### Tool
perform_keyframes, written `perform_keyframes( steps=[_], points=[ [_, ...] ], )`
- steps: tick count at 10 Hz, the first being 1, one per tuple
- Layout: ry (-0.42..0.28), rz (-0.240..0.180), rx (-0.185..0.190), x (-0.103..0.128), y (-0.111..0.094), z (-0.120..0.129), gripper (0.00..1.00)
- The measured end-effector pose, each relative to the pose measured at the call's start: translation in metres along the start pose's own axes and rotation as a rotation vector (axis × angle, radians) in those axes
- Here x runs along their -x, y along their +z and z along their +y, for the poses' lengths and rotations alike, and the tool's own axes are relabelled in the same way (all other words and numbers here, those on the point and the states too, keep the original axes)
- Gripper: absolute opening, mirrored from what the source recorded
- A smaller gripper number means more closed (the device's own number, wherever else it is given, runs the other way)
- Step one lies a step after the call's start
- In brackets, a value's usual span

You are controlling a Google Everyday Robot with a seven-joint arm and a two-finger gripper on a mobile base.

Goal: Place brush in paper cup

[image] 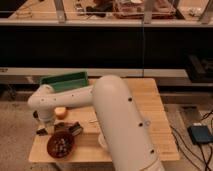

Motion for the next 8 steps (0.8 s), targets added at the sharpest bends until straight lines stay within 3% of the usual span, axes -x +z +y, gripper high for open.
perform_keyframes(
  steps=[1, 2, 3, 7, 8],
  points=[
    [-0.019, 0.057, -0.047, -0.025, -0.048, -0.004, 0.00],
    [-0.026, 0.093, -0.069, -0.045, -0.081, -0.002, 0.00],
    [-0.036, 0.113, -0.092, -0.049, -0.107, 0.000, 0.00],
    [-0.058, 0.172, -0.179, -0.059, -0.183, 0.010, 0.00],
    [-0.060, 0.179, -0.190, -0.061, -0.191, 0.011, 0.00]
  ],
)
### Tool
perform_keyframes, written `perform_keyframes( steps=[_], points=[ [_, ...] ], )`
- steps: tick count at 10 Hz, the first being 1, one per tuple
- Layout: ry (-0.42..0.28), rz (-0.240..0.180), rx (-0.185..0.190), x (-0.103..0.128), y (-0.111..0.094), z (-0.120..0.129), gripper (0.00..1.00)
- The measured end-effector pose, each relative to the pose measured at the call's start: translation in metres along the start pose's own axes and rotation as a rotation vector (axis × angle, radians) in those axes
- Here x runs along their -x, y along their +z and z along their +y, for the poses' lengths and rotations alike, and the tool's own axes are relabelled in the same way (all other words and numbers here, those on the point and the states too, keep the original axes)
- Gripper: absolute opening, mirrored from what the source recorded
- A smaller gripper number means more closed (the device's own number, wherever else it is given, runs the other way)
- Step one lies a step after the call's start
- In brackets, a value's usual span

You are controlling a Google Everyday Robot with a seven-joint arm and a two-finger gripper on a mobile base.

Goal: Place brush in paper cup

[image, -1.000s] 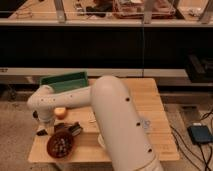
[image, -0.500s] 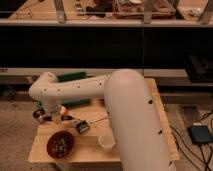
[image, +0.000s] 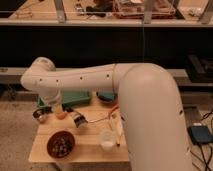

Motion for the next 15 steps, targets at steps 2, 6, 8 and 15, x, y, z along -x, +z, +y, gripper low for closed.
perform_keyframes(
  steps=[2, 6, 8, 15],
  points=[
    [0.013, -0.017, -0.037, -0.017, -0.018, -0.002, 0.00],
    [0.052, -0.146, -0.106, -0.040, -0.079, -0.001, 0.00],
    [0.072, -0.211, -0.115, -0.038, -0.094, 0.008, 0.00],
    [0.358, -0.382, -0.223, -0.043, -0.111, 0.125, 0.00]
  ],
)
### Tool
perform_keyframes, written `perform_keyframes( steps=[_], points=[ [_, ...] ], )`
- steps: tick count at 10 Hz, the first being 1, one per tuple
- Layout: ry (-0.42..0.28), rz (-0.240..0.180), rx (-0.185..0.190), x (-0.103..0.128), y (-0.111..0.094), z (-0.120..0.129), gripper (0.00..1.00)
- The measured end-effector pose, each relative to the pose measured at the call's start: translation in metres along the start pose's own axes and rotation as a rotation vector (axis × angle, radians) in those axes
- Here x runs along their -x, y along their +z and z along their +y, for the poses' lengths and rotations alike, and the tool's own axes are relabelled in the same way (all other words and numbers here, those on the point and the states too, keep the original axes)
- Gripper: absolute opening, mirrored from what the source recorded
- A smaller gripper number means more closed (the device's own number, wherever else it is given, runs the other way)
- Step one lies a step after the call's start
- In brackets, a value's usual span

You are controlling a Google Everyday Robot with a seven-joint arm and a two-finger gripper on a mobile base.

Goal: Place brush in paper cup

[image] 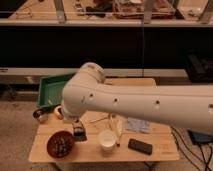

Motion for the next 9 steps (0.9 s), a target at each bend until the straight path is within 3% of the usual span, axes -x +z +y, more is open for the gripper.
perform_keyframes(
  steps=[2, 3, 4, 6, 9],
  points=[
    [0.063, -0.039, -0.084, -0.005, -0.011, 0.016, 0.00],
    [0.094, -0.099, -0.145, -0.010, -0.012, 0.017, 0.00],
    [0.117, -0.162, -0.175, -0.013, -0.005, 0.017, 0.00],
    [0.146, -0.207, -0.175, -0.017, 0.010, 0.011, 0.00],
    [0.155, -0.214, -0.175, -0.020, 0.013, 0.010, 0.00]
  ],
)
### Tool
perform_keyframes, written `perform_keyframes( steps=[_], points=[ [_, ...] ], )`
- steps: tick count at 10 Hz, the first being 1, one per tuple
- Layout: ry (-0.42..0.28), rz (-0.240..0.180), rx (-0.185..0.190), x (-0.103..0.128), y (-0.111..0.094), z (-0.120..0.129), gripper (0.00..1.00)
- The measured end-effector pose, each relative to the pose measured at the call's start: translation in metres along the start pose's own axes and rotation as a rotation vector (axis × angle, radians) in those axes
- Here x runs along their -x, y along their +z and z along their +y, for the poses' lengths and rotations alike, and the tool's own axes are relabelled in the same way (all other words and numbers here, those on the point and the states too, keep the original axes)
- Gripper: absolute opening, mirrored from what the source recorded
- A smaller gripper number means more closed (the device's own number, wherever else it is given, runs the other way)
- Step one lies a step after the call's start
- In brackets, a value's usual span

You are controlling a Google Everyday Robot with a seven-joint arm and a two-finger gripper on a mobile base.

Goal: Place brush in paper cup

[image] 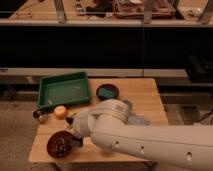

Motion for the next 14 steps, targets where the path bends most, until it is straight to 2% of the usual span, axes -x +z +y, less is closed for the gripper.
perform_keyframes(
  steps=[2, 4, 8, 9, 11, 13, 14],
  points=[
    [0.006, 0.004, 0.003, 0.000, 0.001, -0.002, 0.00],
    [0.042, 0.010, 0.036, 0.004, 0.004, -0.015, 0.00],
    [0.151, 0.011, 0.126, 0.014, 0.020, -0.090, 0.00],
    [0.176, 0.030, 0.150, 0.013, 0.017, -0.105, 0.00],
    [0.209, 0.079, 0.190, 0.000, 0.009, -0.119, 0.00],
    [0.217, 0.110, 0.206, -0.005, -0.002, -0.115, 0.00],
    [0.232, 0.121, 0.209, -0.012, -0.014, -0.112, 0.00]
  ],
)
